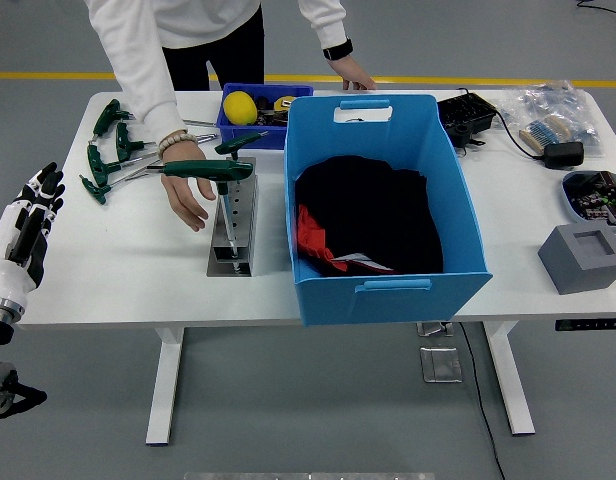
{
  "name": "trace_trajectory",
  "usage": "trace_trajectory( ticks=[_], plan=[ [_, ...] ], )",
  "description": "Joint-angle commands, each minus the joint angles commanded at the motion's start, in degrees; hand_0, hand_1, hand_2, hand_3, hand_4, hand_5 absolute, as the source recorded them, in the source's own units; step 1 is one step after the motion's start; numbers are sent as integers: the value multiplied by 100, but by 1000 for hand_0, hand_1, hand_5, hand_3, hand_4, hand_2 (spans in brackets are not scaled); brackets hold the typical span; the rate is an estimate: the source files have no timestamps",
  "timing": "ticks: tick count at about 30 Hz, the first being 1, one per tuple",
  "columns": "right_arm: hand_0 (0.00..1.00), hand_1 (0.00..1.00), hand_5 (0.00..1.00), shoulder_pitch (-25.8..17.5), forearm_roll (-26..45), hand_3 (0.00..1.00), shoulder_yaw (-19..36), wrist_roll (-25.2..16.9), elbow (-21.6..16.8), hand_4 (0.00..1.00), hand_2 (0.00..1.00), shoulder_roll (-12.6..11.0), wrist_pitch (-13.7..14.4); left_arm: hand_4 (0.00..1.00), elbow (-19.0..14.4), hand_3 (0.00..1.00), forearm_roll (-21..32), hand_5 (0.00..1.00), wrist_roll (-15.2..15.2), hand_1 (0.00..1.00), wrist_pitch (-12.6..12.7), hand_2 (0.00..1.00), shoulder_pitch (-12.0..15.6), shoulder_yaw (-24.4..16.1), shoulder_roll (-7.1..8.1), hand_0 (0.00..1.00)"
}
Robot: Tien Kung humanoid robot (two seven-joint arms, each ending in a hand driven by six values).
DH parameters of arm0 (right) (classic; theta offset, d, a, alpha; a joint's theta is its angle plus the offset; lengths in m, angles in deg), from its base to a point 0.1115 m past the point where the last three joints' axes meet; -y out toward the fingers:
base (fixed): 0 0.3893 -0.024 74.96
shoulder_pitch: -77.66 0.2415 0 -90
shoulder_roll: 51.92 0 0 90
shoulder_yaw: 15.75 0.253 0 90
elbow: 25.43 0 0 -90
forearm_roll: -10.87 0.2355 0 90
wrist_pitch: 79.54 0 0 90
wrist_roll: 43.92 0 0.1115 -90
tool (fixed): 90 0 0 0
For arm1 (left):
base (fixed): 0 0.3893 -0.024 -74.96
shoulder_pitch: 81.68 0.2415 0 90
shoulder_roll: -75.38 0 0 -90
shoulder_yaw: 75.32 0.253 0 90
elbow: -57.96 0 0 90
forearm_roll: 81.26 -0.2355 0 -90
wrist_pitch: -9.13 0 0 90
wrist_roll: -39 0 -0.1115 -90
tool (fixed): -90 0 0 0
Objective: Lift tool from toolbox,place it in box,lift tool from toolbox,place it in box
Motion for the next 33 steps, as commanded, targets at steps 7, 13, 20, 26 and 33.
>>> trace_trajectory(
  ticks=[7, 13, 20, 26, 33],
  plan=[
    [624, 628, 575, -4, 45, 534, -31, -13, 0, 787, 691, -2, 1, 998, -25, 971, -122, 807, -40, 998, 62, 998, 4, -23, -6, 997],
    [626, 626, 574, 12, 161, 534, -76, -40, 0, 787, 691, -8, 6, 998, -67, 986, -474, 702, -97, 998, 92, 998, -38, -71, -14, 996],
    [625, 624, 574, 37, 240, 534, -97, -65, 0, 786, 690, -15, 10, 998, -122, 996, -860, 678, -155, 998, 111, 998, -87, -109, -9, 998],
    [626, 624, 575, 56, 418, 534, -163, -111, 0, 786, 689, -15, 31, 998, -144, 998, -1166, 658, -189, 998, 117, 998, -110, -158, -30, 998],
    [626, 623, 574, 63, 442, 534, -154, -120, 0, 785, 688, -10, 34, 998, -498, 998, -2249, 575, -210, 998, 215, 998, -153, -255, 27, 998]
  ],
)
